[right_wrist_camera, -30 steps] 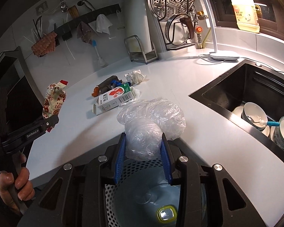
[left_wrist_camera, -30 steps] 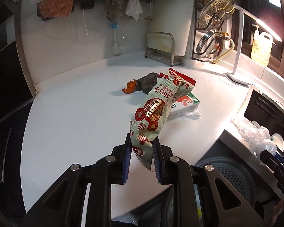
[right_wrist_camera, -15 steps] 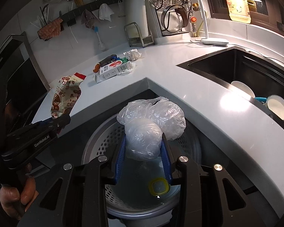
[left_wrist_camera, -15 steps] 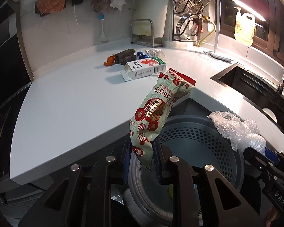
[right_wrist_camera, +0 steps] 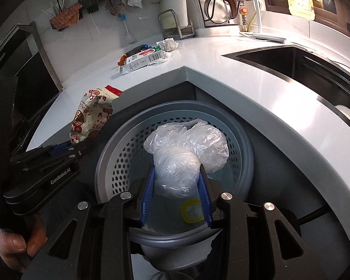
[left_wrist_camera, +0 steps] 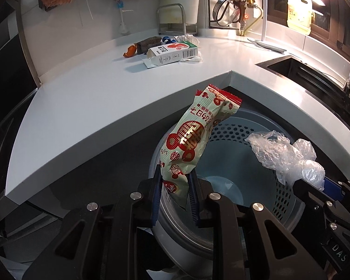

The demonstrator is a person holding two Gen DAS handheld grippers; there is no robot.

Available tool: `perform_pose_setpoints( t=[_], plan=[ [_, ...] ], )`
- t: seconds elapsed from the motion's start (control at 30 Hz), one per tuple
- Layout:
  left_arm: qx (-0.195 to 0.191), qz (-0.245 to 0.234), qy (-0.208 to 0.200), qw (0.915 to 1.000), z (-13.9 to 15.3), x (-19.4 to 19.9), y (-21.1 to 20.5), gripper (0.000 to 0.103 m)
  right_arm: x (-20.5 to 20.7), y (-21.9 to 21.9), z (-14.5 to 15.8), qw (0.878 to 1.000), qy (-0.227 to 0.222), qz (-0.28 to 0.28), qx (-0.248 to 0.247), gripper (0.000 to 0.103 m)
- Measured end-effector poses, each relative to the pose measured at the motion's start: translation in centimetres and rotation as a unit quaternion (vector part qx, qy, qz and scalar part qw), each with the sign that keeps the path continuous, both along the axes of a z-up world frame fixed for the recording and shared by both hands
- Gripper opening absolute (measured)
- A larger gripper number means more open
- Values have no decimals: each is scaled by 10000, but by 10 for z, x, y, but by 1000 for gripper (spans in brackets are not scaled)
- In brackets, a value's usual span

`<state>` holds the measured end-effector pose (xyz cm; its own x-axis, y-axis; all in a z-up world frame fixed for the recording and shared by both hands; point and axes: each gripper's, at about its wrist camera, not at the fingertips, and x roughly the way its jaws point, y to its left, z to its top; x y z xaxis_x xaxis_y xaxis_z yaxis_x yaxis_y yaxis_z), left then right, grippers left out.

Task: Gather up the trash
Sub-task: 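Carry the wrapper with left tool while right tool carries bags over basket, then open left tool dropping the wrapper while right tool drops bags into basket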

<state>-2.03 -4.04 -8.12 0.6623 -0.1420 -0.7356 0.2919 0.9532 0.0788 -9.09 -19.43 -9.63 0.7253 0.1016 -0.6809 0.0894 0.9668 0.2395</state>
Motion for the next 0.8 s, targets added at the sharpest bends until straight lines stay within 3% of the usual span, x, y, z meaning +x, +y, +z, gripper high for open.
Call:
perform_pose_setpoints(
  t=[0.5,0.6,0.63,0.67,0.8],
  plan=[
    [-1,0,126,9999,-4,-3,2,34,8,3,-11,9998,173,42,-3,37],
    [12,26,129,9999,-4,-3,3,47,8,1,-11,9999,148,-20,-24,57],
    [-3,39,128,9999,-3,-3,4,58,7,0,-10,9999,109,-47,-7,63],
    [-26,54,111,9999,-3,-4,5,63,7,-1,-10,9999,96,-53,16,64],
    [-4,93,110,9999,-3,-4,7,63,7,-3,-11,9999,119,-84,23,64]
  ],
)
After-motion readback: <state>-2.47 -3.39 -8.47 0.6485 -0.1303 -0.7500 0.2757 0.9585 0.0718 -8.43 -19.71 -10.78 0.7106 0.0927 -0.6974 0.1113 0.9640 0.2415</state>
